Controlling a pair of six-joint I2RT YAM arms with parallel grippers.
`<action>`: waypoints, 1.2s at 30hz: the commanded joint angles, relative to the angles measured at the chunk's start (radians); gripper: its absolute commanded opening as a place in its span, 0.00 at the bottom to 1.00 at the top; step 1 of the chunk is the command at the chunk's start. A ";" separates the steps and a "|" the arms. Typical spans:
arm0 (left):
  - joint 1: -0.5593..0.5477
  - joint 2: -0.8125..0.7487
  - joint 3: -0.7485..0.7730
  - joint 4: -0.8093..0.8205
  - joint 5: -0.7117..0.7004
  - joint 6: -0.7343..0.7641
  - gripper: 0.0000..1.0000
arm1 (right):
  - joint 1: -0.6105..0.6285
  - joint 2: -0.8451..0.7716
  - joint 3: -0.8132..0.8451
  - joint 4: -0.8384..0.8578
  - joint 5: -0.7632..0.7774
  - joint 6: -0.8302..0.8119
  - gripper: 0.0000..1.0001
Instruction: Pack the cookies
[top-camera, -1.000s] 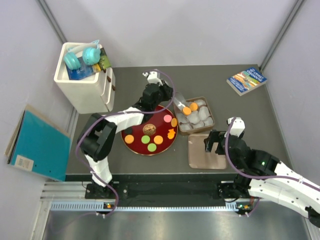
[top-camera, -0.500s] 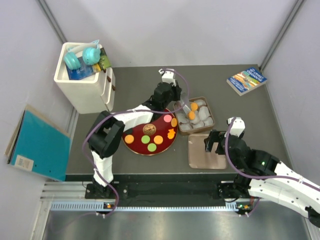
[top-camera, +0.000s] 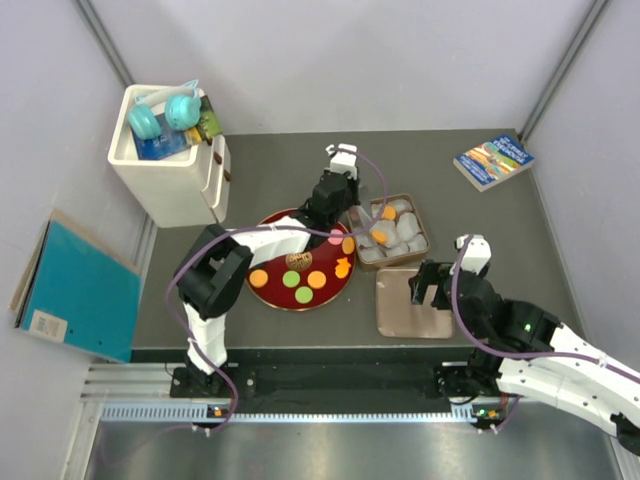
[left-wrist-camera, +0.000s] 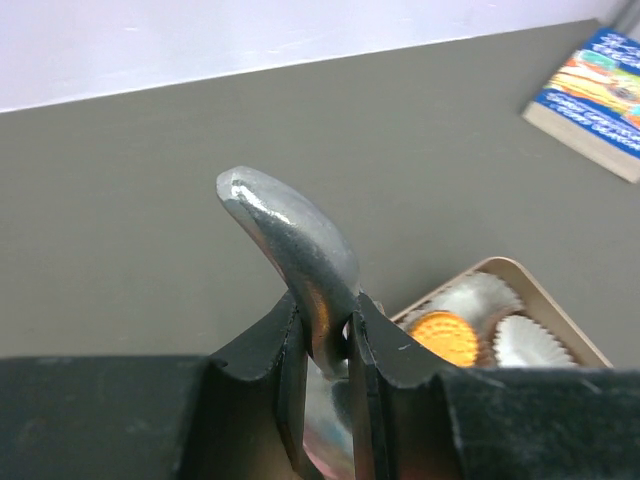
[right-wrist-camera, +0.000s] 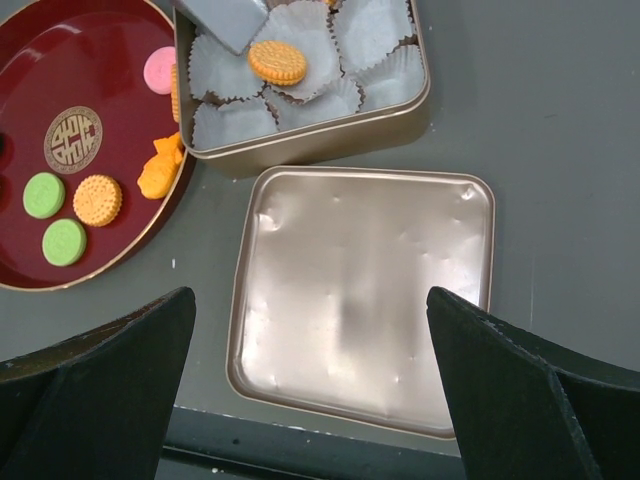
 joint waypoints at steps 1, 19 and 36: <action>0.004 -0.143 -0.032 0.130 -0.134 0.110 0.00 | -0.001 -0.015 0.023 0.007 0.017 0.000 0.99; 0.029 -0.592 -0.387 0.035 -0.253 0.005 0.00 | -0.001 -0.044 0.011 -0.001 -0.010 0.025 0.98; 0.079 -0.625 -0.691 0.075 -0.250 -0.235 0.00 | -0.001 -0.031 0.002 -0.004 -0.019 0.037 0.98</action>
